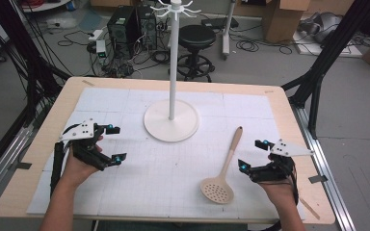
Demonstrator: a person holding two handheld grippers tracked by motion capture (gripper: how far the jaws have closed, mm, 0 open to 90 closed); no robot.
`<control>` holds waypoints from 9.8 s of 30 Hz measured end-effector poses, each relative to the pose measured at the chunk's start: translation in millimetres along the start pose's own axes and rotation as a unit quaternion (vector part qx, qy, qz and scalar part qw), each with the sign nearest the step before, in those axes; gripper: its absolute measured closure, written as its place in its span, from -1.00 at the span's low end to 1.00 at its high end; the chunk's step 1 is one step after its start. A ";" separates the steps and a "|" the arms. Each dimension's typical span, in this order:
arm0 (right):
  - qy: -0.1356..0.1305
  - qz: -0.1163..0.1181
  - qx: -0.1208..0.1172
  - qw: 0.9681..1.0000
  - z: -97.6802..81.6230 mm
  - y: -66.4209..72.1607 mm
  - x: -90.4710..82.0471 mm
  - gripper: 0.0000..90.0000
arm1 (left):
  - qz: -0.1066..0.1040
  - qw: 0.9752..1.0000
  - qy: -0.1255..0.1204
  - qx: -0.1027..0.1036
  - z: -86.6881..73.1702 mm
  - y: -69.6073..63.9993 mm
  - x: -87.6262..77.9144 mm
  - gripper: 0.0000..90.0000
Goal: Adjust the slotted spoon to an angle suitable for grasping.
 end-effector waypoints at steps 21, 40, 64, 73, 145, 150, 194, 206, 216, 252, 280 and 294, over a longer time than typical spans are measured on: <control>0.007 -0.030 -0.012 0.999 4.3 1.4 -5.0 -0.96 | 0.007 1.000 -0.005 0.001 0.9 2.0 -2.7 -0.96; 0.087 -0.032 -0.046 0.995 38.3 -14.1 35.7 0.15 | 0.003 1.000 0.010 0.003 -2.6 -0.1 3.8 -0.96; 0.247 0.015 -0.069 0.966 -56.1 12.0 47.8 0.99 | 0.006 1.000 0.008 0.002 -2.5 1.7 1.8 -0.96; 0.249 0.037 -0.079 0.965 -53.6 35.9 66.9 0.99 | 0.006 1.000 0.006 0.002 -2.5 2.5 1.6 -0.96; 0.201 -0.097 0.015 0.975 -38.1 -49.6 24.7 0.89 | 0.002 1.000 0.002 0.001 -1.9 2.5 1.7 -0.96; 0.175 -0.076 -0.008 0.982 -27.0 -40.9 21.6 0.45 | 0.003 1.000 0.001 -0.001 -2.5 3.1 1.7 -0.96; 0.318 0.095 -0.198 0.922 -39.1 42.7 103.7 0.68 | 0.002 1.000 -0.003 0.003 -0.9 3.5 0.9 -0.96; 0.286 0.067 -0.156 0.943 -44.0 22.2 56.4 0.14 | 0.004 1.000 -0.006 0.000 -0.9 4.4 -0.9 -0.96; 0.307 0.051 -0.146 0.939 -60.5 0.8 28.8 0.43 | 0.004 1.000 -0.001 0.001 -2.1 4.8 1.7 -0.96; 0.262 0.094 -0.195 0.941 -35.7 56.9 102.7 0.22 | 0.012 1.000 -0.015 0.003 3.6 6.4 -6.7 -0.96; 0.251 0.076 -0.181 0.948 -30.7 72.9 147.7 0.20 | 0.012 1.000 -0.020 0.010 9.0 6.1 -10.5 -0.96; 0.104 0.084 -0.104 0.986 8.2 55.7 59.9 -0.11 | 0.012 1.000 -0.017 0.013 10.5 3.2 -9.2 -0.96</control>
Point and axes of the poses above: each handheld gripper's, and its own axes: x roughly forward along the jaws, z roughly out of its top, y roughly to its left, the point moved 7 cm from there along x, roughly forward along the jaws, and after that the axes turned 12 degrees about x, right-handed, at the moved point
